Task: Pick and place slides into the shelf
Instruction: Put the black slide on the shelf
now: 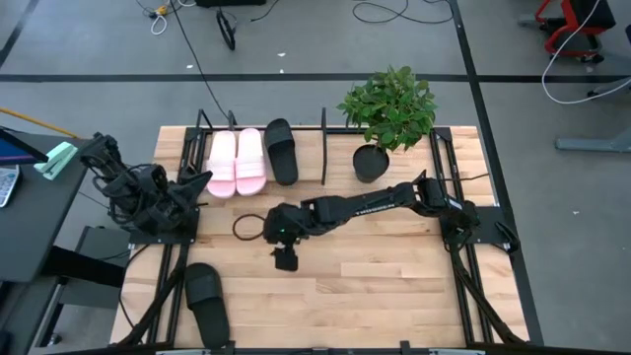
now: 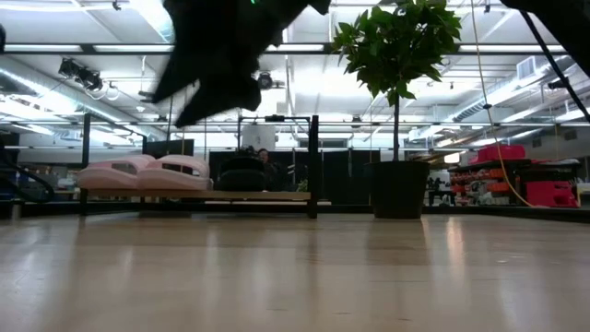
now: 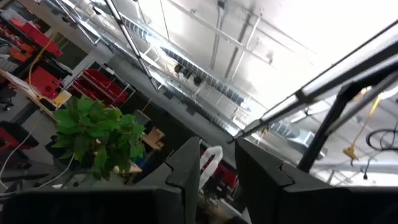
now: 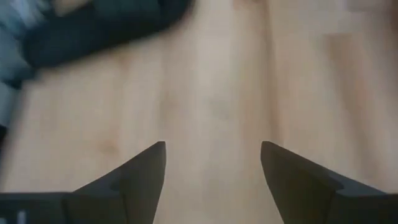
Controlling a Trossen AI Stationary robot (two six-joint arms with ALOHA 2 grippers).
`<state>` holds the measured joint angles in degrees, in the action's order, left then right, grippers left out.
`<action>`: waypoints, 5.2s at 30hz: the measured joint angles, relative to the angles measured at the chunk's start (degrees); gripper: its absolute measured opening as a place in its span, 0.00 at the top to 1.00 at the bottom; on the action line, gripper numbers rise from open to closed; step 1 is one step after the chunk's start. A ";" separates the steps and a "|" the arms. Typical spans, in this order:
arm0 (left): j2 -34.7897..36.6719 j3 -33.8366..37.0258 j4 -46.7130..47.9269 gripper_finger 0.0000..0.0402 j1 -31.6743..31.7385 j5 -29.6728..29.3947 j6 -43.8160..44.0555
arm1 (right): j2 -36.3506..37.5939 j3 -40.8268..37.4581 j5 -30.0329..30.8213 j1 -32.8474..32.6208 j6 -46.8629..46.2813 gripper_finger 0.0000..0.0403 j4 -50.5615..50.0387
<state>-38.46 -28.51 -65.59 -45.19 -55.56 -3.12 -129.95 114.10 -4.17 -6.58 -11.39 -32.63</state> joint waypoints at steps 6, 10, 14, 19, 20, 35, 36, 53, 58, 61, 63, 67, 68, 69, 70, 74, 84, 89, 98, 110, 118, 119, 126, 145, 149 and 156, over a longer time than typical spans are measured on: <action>0.00 0.00 5.91 0.73 -4.31 -0.80 1.00 | 0.07 0.04 -2.26 -0.94 -14.20 0.35 3.36; -0.04 0.00 13.48 0.73 -7.37 -1.20 6.91 | 0.07 0.04 -2.13 -1.94 -18.23 0.36 3.33; -0.04 -0.02 22.38 0.73 -10.65 -1.25 13.98 | 0.07 0.04 -1.86 -3.47 -19.82 0.37 3.11; 0.00 -0.02 30.56 0.73 -14.14 -1.67 22.75 | 0.09 0.04 -1.90 -6.23 -20.55 0.38 2.90; 0.10 -0.02 32.58 0.73 -14.82 -1.60 25.01 | 0.09 0.04 -1.90 -6.93 -21.26 0.38 2.75; 2.49 -0.02 77.91 0.73 -18.56 14.69 74.10 | 0.09 0.04 10.92 -22.29 -35.45 0.41 2.06; 2.49 -0.02 81.01 0.73 -18.54 16.44 77.08 | 0.09 0.04 12.10 -22.86 -36.48 0.41 2.30; 2.47 -0.02 111.56 0.73 -18.54 48.12 95.71 | 0.09 0.04 19.24 -21.46 -41.08 0.41 9.71; 2.45 -0.02 113.08 0.73 -18.52 47.92 94.19 | 0.09 0.04 19.22 -19.83 -41.06 0.41 10.08; 2.45 -0.02 113.16 0.70 -18.52 47.92 93.99 | 0.09 0.04 19.19 -19.23 -41.06 0.41 10.24; 2.43 -0.02 113.10 0.66 -18.52 47.94 94.01 | 0.09 0.04 19.17 -18.96 -41.04 0.41 10.41; 2.42 -0.02 112.97 0.54 -18.52 47.90 95.39 | 0.09 0.04 19.15 -18.61 -40.95 0.41 10.45; 2.38 -0.02 112.66 0.51 -18.52 47.90 95.57 | 0.09 0.04 19.15 -18.61 -40.95 0.41 10.45; 2.25 -0.02 112.04 0.48 -18.52 47.90 95.70 | 0.09 0.04 19.15 -18.61 -40.95 0.41 10.45; 2.04 -0.02 111.54 0.45 -18.52 47.89 95.71 | 0.09 0.04 19.14 -18.59 -40.93 0.41 10.45; -0.15 0.00 108.54 0.34 -18.52 47.88 95.57 | 0.09 0.04 19.13 -18.61 -40.93 0.41 10.45; -11.06 0.00 106.21 0.29 -18.52 51.27 93.25 | 0.09 0.04 19.13 -18.67 -40.95 0.41 10.43; -14.49 0.00 103.14 0.30 -18.52 53.29 91.86 | 0.09 0.04 19.11 -18.72 -40.93 0.41 10.43; -20.01 0.00 96.30 0.30 -18.52 53.54 91.25 | 0.09 0.04 19.11 -18.85 -40.95 0.41 10.43; -23.38 -0.09 95.89 0.49 -18.52 53.71 88.40 | 0.09 0.04 19.13 -18.83 -40.95 0.41 10.43; -23.03 -0.07 95.96 0.94 -18.52 54.11 87.96 | 0.09 0.04 19.10 -18.83 -39.57 0.41 10.42; -22.81 -0.13 95.50 0.96 -18.51 54.68 88.18 | 0.09 0.04 18.94 -18.83 -39.55 0.41 10.42; -22.16 -4.46 96.69 0.97 -17.97 55.45 86.51 | 0.09 0.04 18.55 -18.83 -38.84 0.41 10.41; -22.21 -30.29 122.59 0.97 -4.75 55.80 65.91 | 8.42 0.04 18.35 -17.81 -32.52 0.44 7.53; -22.25 -37.04 130.56 0.97 0.47 57.31 59.20 | 11.15 0.04 19.33 -17.28 -29.83 0.44 6.54; -22.29 -44.11 139.51 0.97 9.92 59.49 49.75 | 14.93 0.04 22.94 -17.16 -24.64 0.44 0.96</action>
<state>-60.75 -72.62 73.92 -35.26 3.93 46.63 -115.02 114.15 18.77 -23.75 -36.03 -31.66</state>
